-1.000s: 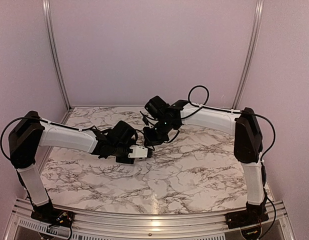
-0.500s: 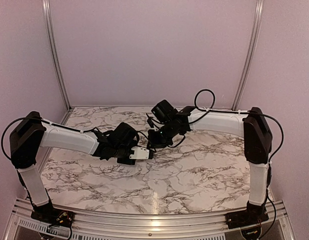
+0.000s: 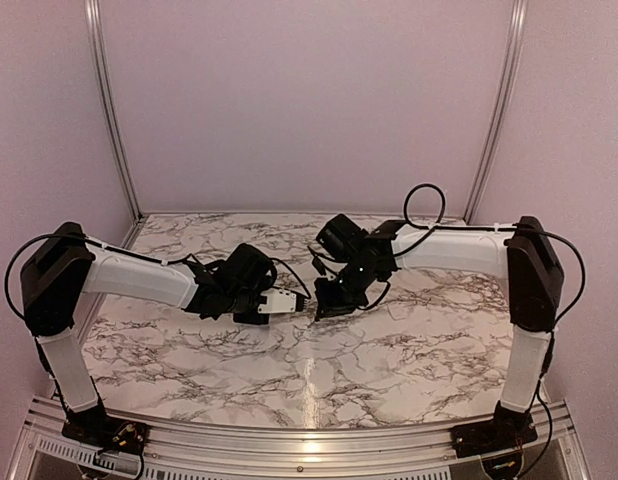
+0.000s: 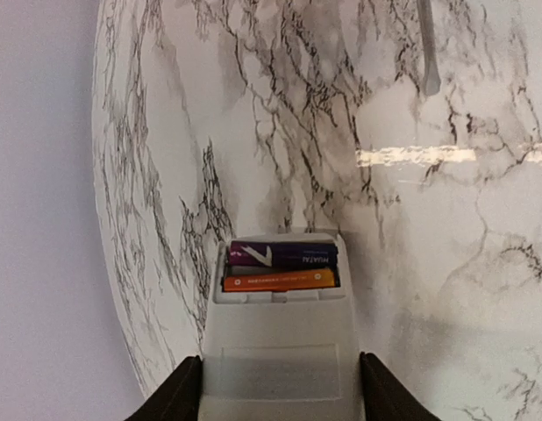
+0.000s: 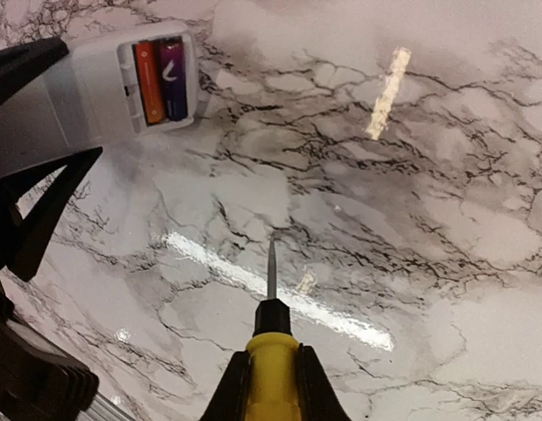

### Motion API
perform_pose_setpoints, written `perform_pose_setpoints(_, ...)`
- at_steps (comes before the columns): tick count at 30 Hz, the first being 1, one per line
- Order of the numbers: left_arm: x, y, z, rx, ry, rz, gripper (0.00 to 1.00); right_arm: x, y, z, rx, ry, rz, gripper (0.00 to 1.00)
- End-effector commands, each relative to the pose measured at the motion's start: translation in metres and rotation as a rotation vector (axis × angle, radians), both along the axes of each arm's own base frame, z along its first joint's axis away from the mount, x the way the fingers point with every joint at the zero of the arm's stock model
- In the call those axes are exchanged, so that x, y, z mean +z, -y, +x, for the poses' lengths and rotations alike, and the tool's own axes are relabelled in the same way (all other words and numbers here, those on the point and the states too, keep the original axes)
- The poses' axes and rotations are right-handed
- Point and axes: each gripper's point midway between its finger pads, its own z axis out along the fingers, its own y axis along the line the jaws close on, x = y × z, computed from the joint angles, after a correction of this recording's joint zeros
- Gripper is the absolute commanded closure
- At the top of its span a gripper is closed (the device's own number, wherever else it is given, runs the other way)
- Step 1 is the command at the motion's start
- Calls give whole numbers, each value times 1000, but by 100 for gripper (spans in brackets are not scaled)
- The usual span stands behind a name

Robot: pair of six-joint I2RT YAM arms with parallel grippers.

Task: Unload the batteries from the remote control

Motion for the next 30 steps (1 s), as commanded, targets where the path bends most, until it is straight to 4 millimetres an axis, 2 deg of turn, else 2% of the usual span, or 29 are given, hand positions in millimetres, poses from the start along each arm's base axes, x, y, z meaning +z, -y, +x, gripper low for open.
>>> perform_pose_setpoints(1,5,-16,9,72,33,2,100,-30,64,-22,-22,-72,-256,100)
perform_pose_setpoints(4,7,-17,6,69,24,-8,100,-33,71,-26,-21,-75,-251,100)
perform_pose_setpoints(6,7,-17,2,62,7,-19,100,-25,64,-25,3,-62,-199,100)
perform_pose_setpoints(9,8,-15,-9,33,-34,-54,100,-3,53,-18,36,-16,-127,100)
perform_pose_setpoints(14,13,-12,-24,11,-96,-111,100,40,50,-4,29,52,-43,100)
perform_pose_setpoints(19,25,3,-45,-44,-197,-227,100,84,27,1,119,142,97,100)
perform_pose_setpoints(21,27,4,-47,-51,-206,-232,100,95,23,-1,178,178,122,100)
perform_pose_setpoints(25,27,1,-47,-49,-199,-218,100,105,30,6,179,171,95,100)
perform_pose_setpoints(30,27,10,-62,-131,-263,-238,100,124,7,1,318,172,176,100)
